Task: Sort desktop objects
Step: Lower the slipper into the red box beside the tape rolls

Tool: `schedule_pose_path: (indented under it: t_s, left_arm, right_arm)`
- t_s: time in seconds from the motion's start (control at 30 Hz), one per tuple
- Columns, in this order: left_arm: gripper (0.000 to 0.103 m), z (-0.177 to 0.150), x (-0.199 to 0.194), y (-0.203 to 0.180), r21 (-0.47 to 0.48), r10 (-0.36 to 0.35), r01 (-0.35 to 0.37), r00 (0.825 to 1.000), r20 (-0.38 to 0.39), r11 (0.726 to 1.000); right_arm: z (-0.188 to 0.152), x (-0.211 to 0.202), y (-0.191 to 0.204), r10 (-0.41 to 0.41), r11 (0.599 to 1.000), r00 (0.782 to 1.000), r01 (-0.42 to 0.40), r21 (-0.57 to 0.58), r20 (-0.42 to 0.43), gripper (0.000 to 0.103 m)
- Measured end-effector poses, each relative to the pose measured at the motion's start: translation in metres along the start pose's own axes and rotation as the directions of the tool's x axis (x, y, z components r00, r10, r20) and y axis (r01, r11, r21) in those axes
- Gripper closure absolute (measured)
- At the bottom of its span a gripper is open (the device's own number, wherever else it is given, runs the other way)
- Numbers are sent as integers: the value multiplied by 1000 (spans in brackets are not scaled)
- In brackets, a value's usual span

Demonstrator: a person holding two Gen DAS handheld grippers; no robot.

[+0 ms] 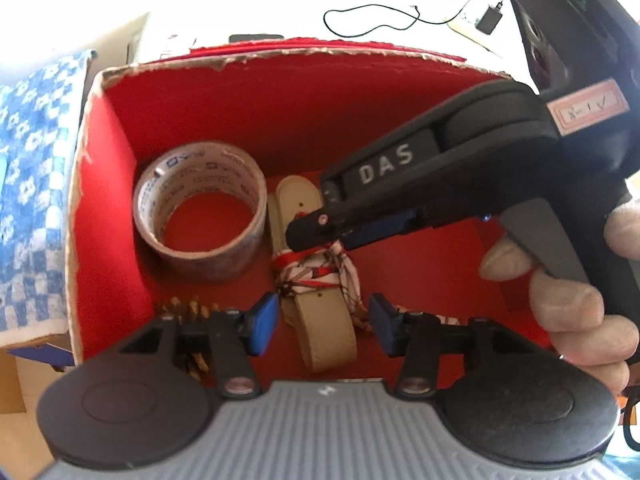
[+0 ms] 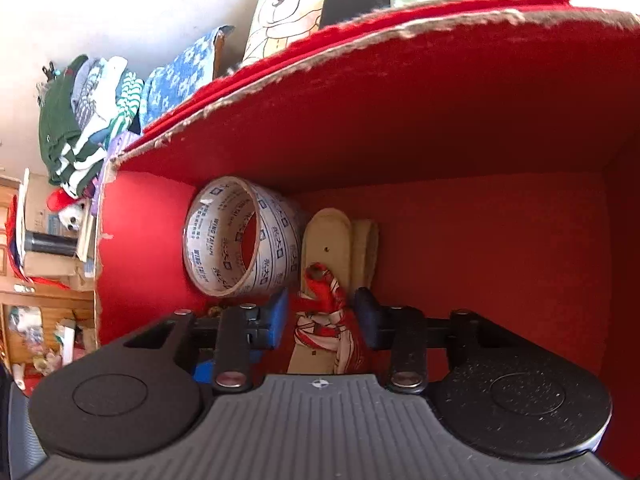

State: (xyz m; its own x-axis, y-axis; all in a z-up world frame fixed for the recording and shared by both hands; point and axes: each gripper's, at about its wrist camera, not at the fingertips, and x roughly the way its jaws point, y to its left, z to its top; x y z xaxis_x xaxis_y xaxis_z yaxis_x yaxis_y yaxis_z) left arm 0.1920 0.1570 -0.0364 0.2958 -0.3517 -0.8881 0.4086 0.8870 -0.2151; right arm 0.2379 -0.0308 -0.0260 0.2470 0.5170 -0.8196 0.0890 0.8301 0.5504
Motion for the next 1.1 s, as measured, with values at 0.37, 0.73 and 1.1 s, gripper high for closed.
schedule_pose_path:
  t_s: [0.37,0.73,1.1]
  left_arm:
    - [52,0,1,-4,-2,42,-42,999,-4,999]
    - [48,5,5,-8,-15,103,-103,995,-12,995]
    - [42,9,9,-10,-35,168,-169,986,-22,985]
  right_arm:
    - [-7,-5,-9,15,1000,1000,-15,0,-3,68]
    - [-13,-13,-24,23,999,1000,-23,39,-4,70]
    - [-6,-13,-18,29,999,999,-30,31,12,69]
